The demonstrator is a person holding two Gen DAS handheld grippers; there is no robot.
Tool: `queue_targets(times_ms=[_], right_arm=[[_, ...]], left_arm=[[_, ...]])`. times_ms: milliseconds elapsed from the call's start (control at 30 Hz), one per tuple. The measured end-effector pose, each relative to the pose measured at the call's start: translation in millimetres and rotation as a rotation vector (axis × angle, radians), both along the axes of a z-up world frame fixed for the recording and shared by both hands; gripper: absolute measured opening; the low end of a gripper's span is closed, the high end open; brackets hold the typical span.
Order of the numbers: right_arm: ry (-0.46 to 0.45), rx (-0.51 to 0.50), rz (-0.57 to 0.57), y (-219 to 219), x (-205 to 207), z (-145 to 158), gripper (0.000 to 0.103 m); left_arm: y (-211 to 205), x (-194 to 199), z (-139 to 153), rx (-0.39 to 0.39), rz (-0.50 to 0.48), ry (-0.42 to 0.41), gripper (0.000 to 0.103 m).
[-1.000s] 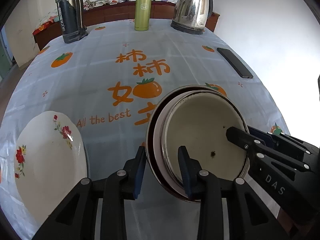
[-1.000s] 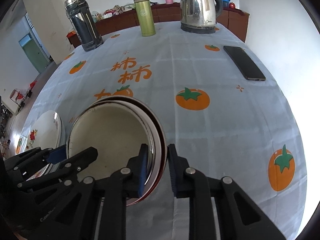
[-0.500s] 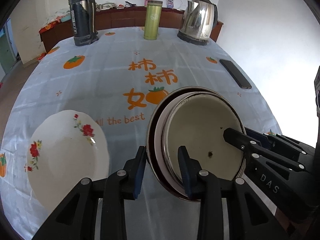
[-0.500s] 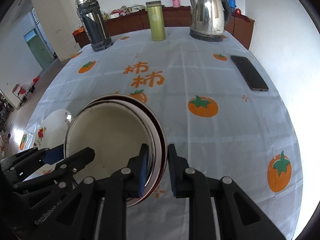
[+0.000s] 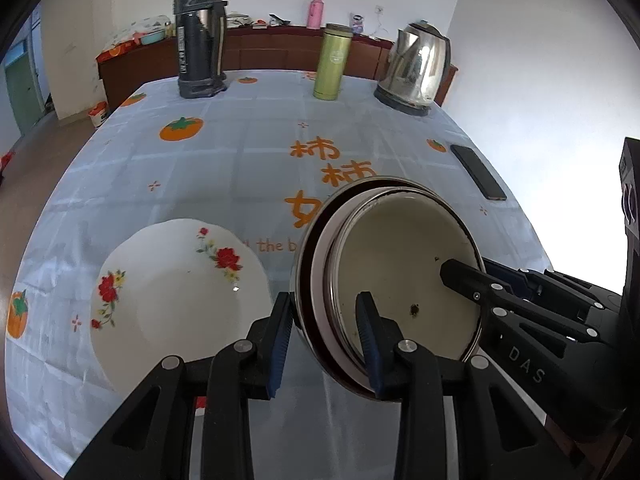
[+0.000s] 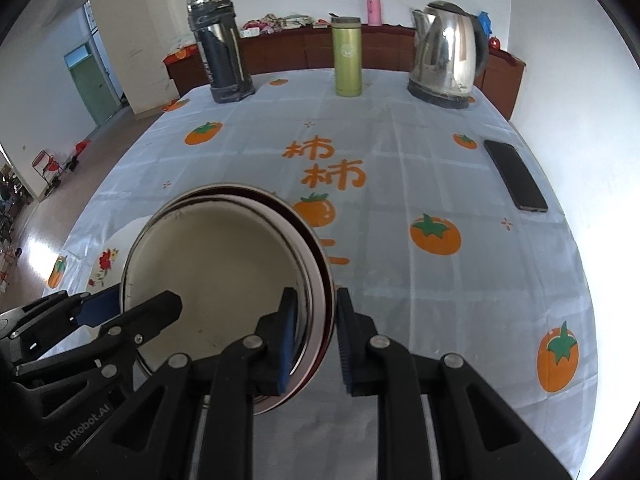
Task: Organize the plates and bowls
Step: 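Lift the stacked bowls with both tools and carry them toward the plate stack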
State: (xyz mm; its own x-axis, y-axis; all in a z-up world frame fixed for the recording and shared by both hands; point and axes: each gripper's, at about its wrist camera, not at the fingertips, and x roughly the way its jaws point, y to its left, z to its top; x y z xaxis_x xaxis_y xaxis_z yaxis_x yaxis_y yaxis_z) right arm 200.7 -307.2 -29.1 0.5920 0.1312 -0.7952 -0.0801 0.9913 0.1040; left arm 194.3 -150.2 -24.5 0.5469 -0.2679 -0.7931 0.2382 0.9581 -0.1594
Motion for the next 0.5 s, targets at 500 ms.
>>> queue_targets(times_ms=[500], right_arm=[[-0.006,-0.032,0.09,56.3,5.9,8.8,0.019]], left_arm=[[56.1,-5.2,7.1,-0.037,0.089,-0.008,0.035]])
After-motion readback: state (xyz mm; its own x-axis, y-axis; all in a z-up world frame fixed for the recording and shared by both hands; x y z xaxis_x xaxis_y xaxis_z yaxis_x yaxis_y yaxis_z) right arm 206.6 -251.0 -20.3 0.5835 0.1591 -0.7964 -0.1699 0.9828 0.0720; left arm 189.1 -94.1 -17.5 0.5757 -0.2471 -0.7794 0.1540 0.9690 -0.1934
